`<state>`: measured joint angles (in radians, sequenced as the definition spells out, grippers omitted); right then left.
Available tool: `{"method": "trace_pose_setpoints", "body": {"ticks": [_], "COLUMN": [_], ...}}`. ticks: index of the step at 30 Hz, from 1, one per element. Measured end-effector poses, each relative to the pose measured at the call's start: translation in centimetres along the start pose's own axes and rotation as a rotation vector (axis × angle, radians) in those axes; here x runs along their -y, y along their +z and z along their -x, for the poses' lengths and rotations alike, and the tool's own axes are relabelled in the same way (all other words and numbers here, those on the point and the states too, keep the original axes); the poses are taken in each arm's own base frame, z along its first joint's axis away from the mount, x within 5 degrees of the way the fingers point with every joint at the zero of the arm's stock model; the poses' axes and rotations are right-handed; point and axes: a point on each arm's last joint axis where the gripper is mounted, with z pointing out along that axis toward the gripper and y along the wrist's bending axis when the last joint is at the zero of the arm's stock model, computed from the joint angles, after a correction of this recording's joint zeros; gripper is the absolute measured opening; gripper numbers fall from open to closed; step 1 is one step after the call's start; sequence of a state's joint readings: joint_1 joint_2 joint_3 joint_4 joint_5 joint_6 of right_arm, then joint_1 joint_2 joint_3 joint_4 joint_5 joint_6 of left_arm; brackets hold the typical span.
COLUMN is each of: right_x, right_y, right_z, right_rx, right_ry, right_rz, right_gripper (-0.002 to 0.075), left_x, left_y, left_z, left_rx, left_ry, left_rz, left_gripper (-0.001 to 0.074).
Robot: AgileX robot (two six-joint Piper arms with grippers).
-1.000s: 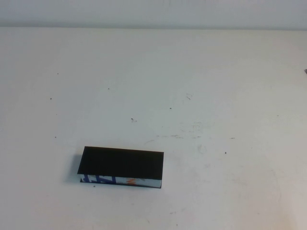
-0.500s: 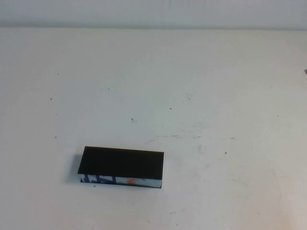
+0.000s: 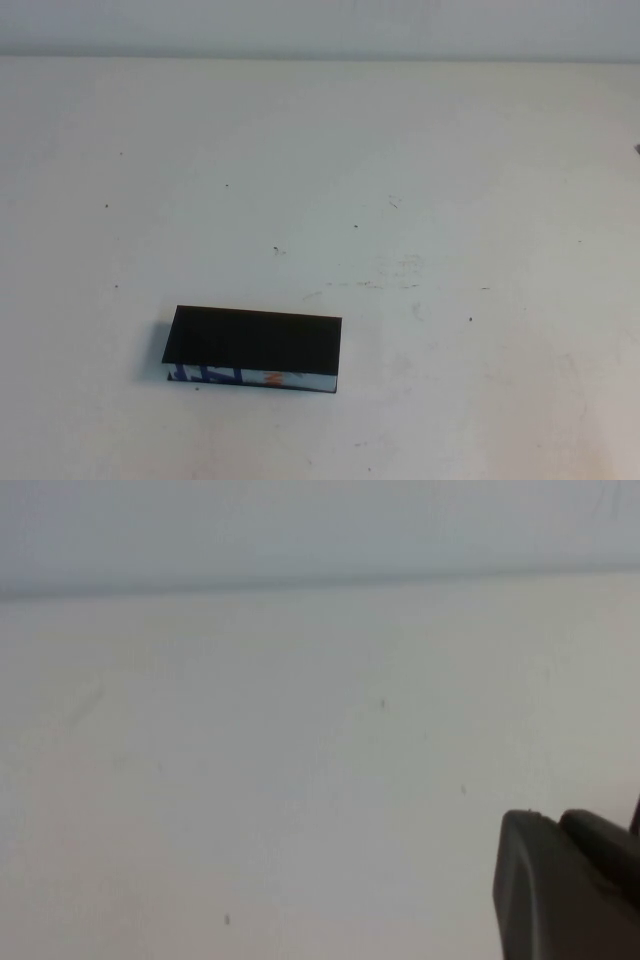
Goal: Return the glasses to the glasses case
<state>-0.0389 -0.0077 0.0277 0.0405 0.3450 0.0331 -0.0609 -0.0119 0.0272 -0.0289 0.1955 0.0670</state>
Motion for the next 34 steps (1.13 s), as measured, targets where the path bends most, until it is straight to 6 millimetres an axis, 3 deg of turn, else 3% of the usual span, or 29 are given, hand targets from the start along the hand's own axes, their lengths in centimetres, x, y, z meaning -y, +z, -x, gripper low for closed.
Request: {"method": "trace_pose_setpoints", "body": {"ticks": [5, 34], "right_x": [0.00, 0.00], "right_y": [0.00, 0.00], "right_z": [0.00, 0.00], "right_rx": [0.000, 0.000], "right_ry": [0.000, 0.000], "right_rz": [0.000, -0.001], "right_gripper": [-0.0013, -0.0013], "left_x": [0.07, 0.07], "left_y": [-0.10, -0.12], "left_z": [-1.34, -1.36], "left_rx": [-0.148, -0.155], "left_ry": [0.003, 0.005], "left_rz": [-0.008, -0.009], "left_gripper": [0.0000, 0.0000]}}
